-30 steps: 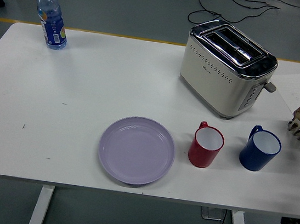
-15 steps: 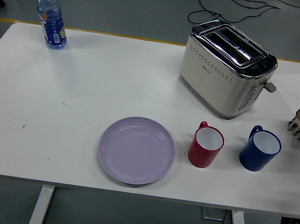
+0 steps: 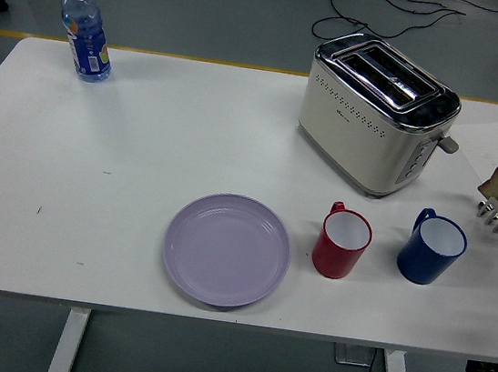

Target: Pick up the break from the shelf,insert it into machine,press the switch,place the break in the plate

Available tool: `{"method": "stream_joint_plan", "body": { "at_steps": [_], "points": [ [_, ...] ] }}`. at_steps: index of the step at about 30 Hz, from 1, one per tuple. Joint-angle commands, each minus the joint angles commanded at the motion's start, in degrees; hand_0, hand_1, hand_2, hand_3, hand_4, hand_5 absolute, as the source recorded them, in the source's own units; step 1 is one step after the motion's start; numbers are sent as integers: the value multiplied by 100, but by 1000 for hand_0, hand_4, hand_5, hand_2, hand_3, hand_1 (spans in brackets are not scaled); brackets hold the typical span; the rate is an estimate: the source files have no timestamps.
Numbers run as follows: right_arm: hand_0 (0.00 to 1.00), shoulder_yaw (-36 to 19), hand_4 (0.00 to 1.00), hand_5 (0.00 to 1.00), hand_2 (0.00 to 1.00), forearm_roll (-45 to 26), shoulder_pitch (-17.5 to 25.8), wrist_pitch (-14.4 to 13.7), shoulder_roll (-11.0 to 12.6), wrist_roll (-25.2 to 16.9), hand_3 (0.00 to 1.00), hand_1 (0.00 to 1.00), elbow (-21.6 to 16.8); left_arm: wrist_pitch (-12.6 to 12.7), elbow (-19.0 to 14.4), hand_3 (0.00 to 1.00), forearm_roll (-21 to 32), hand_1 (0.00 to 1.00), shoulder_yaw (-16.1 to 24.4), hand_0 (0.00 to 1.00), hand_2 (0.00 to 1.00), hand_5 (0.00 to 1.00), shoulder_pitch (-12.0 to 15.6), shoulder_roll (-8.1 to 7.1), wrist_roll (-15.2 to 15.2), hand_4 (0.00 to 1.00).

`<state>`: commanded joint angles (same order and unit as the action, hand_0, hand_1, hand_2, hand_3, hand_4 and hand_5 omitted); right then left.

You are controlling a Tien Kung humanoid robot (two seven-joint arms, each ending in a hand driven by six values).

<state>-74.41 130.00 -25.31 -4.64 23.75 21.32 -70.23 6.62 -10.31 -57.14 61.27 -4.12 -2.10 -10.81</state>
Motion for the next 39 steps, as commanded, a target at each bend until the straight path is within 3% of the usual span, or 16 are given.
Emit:
{"method": "stream_joint_plan", "body": {
  "at_steps": [12, 18, 26, 39],
  "points": [
    [230, 119, 479, 2, 429, 0, -457, 32, 501, -20, 494, 354, -636, 13, 0, 653, 33, 671, 18, 674, 691, 998, -46, -23, 9, 403],
    [229, 317, 482, 2, 429, 0, -1177, 204, 608, 5, 493, 354, -930, 16, 0, 653, 25, 671, 18, 674, 690, 998, -65, -34, -1, 402],
    [223, 713, 491, 2, 426, -19, -2121, 321, 488, 63, 493, 348, -752, 31, 0, 653, 72, 670, -16, 674, 689, 998, -67, -51, -3, 402],
    [212, 1461, 497, 2, 423, -1131, -3256, 607, -228, 154, 491, 343, -44, 62, 0, 653, 163, 665, -99, 674, 686, 998, -69, -79, -1, 402]
  ]
}}
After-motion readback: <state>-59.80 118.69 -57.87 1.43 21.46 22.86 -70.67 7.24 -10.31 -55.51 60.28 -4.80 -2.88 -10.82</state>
